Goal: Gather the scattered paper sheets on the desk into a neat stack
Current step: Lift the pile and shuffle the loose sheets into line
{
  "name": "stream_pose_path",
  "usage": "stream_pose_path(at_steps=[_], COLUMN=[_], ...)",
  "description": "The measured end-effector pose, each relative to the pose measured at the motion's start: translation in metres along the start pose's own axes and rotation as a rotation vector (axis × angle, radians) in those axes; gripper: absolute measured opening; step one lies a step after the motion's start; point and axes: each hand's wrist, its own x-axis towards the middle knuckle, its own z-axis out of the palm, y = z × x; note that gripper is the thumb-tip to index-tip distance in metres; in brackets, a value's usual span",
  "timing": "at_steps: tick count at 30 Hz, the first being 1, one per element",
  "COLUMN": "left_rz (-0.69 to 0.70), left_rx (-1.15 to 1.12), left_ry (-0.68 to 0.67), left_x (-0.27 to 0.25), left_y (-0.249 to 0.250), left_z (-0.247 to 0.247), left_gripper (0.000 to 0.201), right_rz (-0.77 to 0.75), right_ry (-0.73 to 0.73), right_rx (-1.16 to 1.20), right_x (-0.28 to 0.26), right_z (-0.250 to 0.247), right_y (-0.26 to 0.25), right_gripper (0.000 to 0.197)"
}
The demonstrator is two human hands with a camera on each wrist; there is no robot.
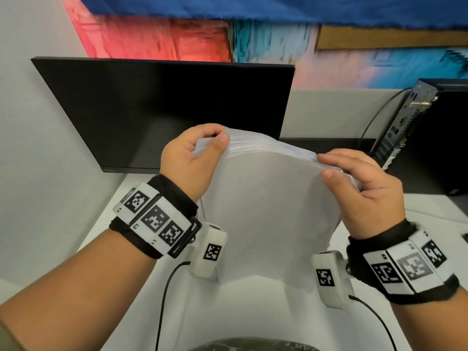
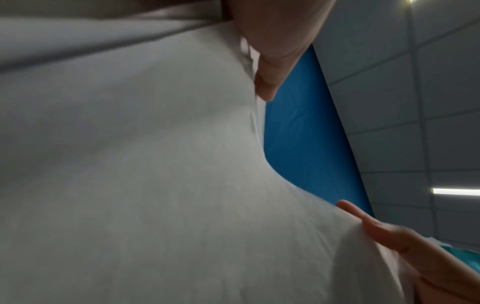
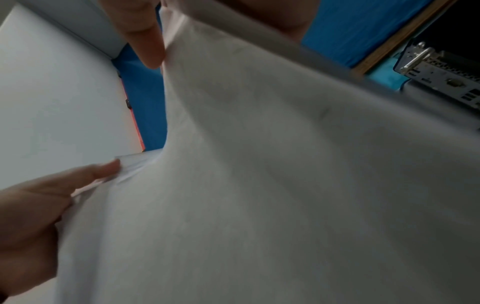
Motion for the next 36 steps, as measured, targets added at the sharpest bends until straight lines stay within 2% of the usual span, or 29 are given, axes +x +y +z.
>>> stream_pose_path(at_steps=[3, 7, 9, 11, 13, 15, 17, 18, 19, 22, 24, 26, 28, 30, 32, 34, 36], left_rz=[-0.017, -0.132, -0.211, -0.238, -0.231, -0.208, -0.143, -0.092, -0.056, 0.017, 0.047, 0.097, 0.086, -0.015, -0.061, -0.081, -0.132], left_rx=[-0.015, -0.191, -0.318, -0.348, -0.304, -0.282, -0.264, -0.256, -0.263, -0.351, -0.303, -0.177, -0.122, -0.166, -0.128, -0.078, -0.089], left_ry=[0.038, 0.076, 0.062, 0.061, 0.061, 0.061, 0.022, -0.020, -0.068, -0.211, -0.263, -0.242, -0.162, -0.171, -0.196, -0.198, -0.147], left_x=[0.000, 0.003, 0.006, 0.007, 0.007, 0.006, 0.004, 0.002, 0.000, -0.005, -0.014, -0.024, -0.032, -0.033, -0.031, -0.028, -0.027], left_y=[-0.001, 0.001, -0.001, -0.005, -0.010, -0.014, -0.013, -0.013, -0.015, -0.035, -0.038, -0.039, -0.041, -0.047, -0.049, -0.049, -0.051], left_z=[0.003, -0.002, -0.007, -0.011, -0.013, -0.013, -0.012, -0.012, -0.013, -0.018, -0.020, -0.018, -0.015, -0.013, -0.009, -0.003, 0.002], left_gripper=[0.025, 0.018, 0.023, 0.025, 0.021, 0.023, 0.018, 0.009, 0.012, 0.064, 0.082, 0.064, 0.049, 0.051, 0.055, 0.043, 0.030], right_rz=[0.011, 0.038, 0.072, 0.112, 0.177, 0.351, 0.499, 0.533, 0.551, 0.555, 0.507, 0.447, 0.433, 0.452, 0.477, 0.510, 0.543], right_ry=[-0.012, 0.012, 0.040, 0.056, 0.016, -0.068, -0.085, -0.058, -0.012, 0.135, 0.159, 0.133, 0.069, -0.020, -0.102, -0.085, -0.004], right_rx=[-0.019, -0.013, 0.021, 0.075, 0.194, 0.301, 0.344, 0.335, 0.328, 0.370, 0.364, 0.378, 0.465, 0.520, 0.451, 0.409, 0.405], right_x=[0.000, 0.000, -0.001, -0.001, -0.003, -0.007, -0.015, -0.018, -0.020, -0.022, -0.022, -0.024, -0.026, -0.026, -0.026, -0.024, -0.024], right_z=[-0.001, -0.005, -0.008, -0.011, -0.014, -0.013, -0.006, -0.003, 0.001, 0.004, 0.001, -0.001, -0.001, 0.000, 0.002, 0.004, 0.005], right_y=[-0.002, 0.003, 0.007, 0.010, 0.017, 0.026, 0.034, 0.035, 0.034, 0.029, 0.023, 0.017, 0.016, 0.020, 0.029, 0.036, 0.040], right_gripper=[0.016, 0.015, 0.021, 0.030, 0.046, 0.066, 0.064, 0.057, 0.050, 0.021, 0.024, 0.027, 0.025, 0.037, 0.055, 0.060, 0.043])
